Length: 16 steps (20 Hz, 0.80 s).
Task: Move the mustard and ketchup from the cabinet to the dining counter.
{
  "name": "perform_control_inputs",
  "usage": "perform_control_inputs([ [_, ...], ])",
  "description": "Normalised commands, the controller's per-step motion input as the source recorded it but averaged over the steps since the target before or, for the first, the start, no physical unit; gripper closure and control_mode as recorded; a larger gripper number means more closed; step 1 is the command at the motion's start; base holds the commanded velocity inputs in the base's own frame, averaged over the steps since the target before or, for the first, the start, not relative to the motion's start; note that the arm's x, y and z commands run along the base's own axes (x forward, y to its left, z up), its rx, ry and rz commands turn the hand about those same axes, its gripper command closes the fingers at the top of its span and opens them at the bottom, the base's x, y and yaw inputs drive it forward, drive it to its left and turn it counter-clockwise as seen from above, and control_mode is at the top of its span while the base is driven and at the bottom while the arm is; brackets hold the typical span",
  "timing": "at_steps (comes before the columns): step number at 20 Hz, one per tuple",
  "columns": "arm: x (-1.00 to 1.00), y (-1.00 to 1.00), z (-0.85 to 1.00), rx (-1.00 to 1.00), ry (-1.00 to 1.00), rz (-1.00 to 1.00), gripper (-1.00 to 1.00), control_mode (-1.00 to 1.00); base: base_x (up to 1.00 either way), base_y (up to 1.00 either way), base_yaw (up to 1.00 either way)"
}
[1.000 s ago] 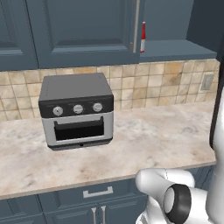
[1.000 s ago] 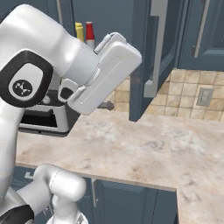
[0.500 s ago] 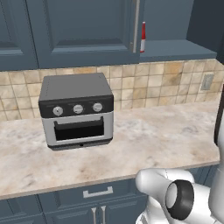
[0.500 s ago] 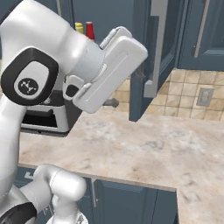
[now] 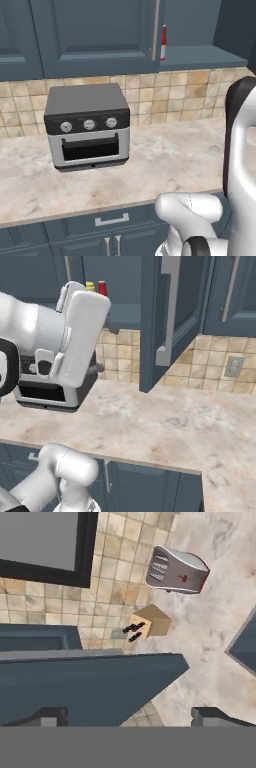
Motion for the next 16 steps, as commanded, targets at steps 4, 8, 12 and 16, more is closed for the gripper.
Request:
perform_control_inputs([
  [4, -0.03, 0.72, 0.0, -0.4, 0.0, 0.1, -1.0, -1.0, 0.0, 0.0, 0.0],
  [8, 0.15, 0.74, 0.0, -0.32, 0.02, 0.14, -1.0, -1.0, 0.0, 0.0, 0.0],
  [12, 0.22, 0.6, 0.05, -0.2, 0.05, 0.26, -1.0, -1.0, 0.0, 0.0, 0.0],
  [16, 0.14, 0.53, 0.2, -0.11, 0.19, 0.36, -1.0, -1.0, 0.0, 0.0, 0.0],
])
